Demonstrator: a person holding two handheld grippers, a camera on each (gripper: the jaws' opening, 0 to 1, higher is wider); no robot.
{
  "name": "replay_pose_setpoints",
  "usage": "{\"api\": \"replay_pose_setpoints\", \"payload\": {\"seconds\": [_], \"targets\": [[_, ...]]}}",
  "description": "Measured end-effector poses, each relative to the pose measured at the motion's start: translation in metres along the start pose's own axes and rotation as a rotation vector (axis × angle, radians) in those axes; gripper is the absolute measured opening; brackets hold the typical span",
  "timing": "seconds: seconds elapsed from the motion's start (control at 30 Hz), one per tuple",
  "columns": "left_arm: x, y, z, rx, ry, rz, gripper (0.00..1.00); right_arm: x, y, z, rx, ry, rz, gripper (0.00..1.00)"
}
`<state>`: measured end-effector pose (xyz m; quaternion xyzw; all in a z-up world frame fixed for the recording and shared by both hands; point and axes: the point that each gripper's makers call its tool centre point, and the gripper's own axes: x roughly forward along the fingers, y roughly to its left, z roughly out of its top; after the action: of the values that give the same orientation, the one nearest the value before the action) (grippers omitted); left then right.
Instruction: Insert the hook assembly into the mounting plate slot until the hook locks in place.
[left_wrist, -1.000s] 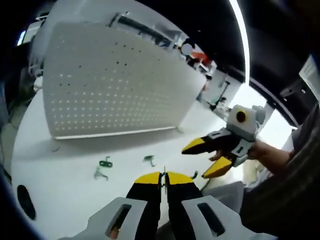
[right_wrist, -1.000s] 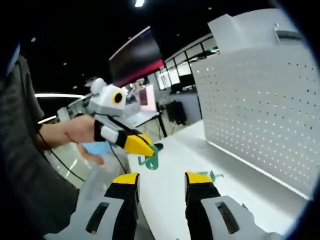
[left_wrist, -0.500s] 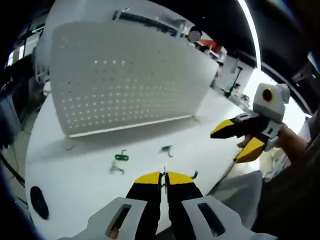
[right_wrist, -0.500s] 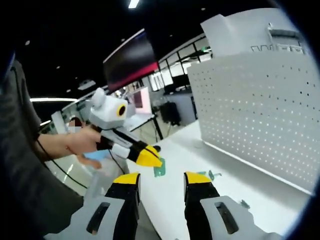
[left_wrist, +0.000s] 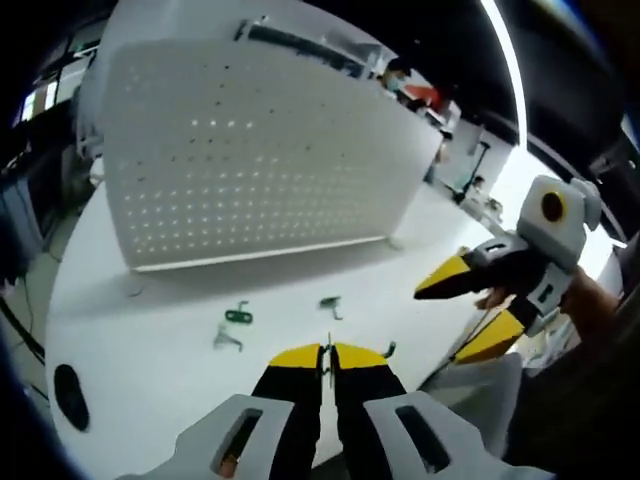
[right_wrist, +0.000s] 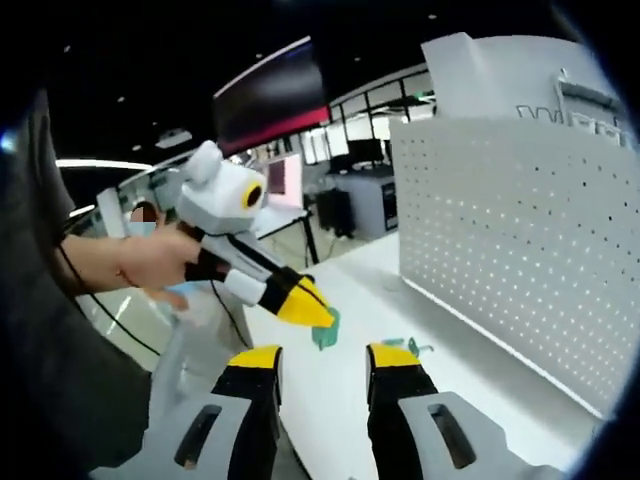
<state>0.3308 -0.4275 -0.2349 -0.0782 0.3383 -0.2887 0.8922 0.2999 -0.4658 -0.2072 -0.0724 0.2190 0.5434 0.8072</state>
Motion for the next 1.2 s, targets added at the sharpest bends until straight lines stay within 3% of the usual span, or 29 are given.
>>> {"api": "replay_pose_setpoints", "payload": {"seconds": [0.17, 0.33, 0.57, 0.77, 1.2], "targets": [[0.005, -0.009, 0.005, 0.014, -0.013, -0.011, 0.03, 0.002, 0.000, 0.001, 0.011, 0.000, -0.006, 0.26], [0.011, -0.017, 0.009, 0.012, -0.018, -0.044, 0.03, 0.004, -0.008, 0.003, -0.010, -0.010, -0.060, 0.24], [0.013, -0.021, 0.013, -0.029, -0.040, -0.064, 0.03, 0.008, -0.012, 0.004, 0.002, -0.018, -0.089, 0.18], [0.012, -0.024, 0.014, -0.047, -0.045, -0.075, 0.03, 0.012, -0.013, -0.004, -0.048, 0.022, -0.107, 0.12], [0.015, -0.031, 0.016, -0.077, -0.063, -0.104, 0.03, 0.009, -0.020, -0.002, -0.002, -0.013, -0.129, 0.04]]}}
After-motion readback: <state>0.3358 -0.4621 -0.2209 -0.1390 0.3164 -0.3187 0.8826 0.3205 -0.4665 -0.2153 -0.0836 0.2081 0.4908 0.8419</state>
